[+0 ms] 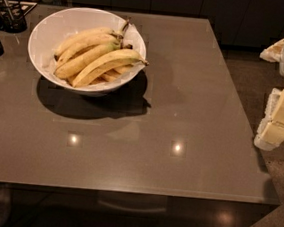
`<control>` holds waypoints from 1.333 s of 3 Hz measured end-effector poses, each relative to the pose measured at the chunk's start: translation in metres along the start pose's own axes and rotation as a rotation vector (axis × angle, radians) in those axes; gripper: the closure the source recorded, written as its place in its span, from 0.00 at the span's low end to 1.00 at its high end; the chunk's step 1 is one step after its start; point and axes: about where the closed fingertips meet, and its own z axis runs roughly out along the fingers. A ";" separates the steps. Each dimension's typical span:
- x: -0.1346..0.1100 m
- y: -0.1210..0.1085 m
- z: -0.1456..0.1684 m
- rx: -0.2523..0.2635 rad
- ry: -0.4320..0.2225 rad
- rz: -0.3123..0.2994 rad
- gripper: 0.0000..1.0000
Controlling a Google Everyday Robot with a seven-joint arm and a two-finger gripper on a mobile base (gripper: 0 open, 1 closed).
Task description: Pick banana from white bowl
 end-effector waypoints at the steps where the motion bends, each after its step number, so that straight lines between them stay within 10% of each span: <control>1: 0.000 0.000 0.000 0.000 0.000 0.000 0.00; 4: -0.046 -0.003 0.002 0.063 0.106 -0.088 0.00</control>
Offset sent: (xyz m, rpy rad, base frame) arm 0.0114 0.0235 0.0020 -0.0556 -0.0236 -0.0282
